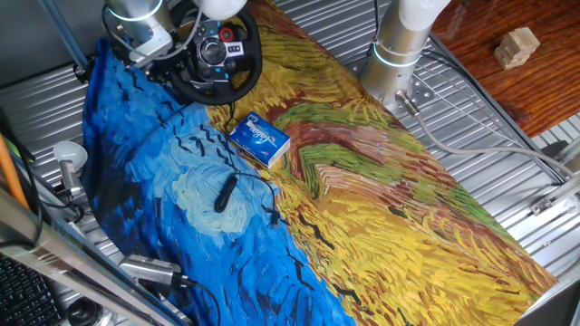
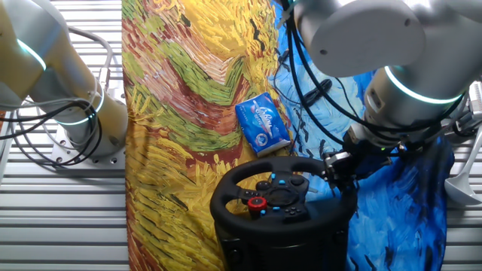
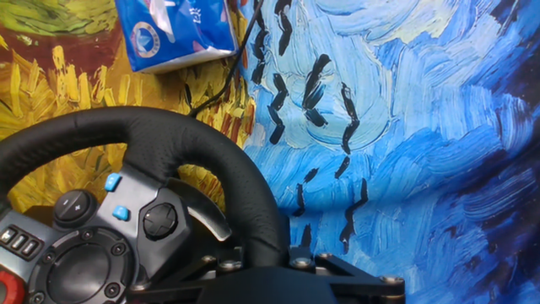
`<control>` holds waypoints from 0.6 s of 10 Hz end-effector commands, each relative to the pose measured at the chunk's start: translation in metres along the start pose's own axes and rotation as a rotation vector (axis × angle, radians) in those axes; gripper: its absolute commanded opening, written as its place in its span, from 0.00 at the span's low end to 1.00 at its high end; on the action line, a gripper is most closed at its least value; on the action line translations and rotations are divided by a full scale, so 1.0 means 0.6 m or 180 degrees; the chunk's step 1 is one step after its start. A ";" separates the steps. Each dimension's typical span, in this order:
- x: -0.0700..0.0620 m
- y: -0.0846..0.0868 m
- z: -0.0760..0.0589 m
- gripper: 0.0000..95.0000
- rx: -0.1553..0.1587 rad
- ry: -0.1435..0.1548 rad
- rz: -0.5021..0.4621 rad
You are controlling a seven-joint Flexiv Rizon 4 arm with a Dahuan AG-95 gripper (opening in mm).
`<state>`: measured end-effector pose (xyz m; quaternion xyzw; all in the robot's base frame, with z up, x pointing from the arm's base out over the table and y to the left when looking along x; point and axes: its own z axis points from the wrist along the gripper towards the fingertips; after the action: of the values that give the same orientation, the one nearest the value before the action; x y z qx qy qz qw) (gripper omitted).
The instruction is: Rotate the steering wheel 90 degrees counterclockwise
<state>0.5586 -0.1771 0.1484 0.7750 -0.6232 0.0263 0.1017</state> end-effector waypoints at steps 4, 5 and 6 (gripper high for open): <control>-0.009 -0.004 0.006 0.00 -0.0049 0.0006 0.0004; -0.010 -0.005 0.007 0.00 -0.0062 0.0008 0.0007; -0.010 -0.005 0.007 0.00 -0.0071 0.0015 -0.0001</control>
<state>0.5591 -0.1717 0.1431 0.7740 -0.6227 0.0191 0.1134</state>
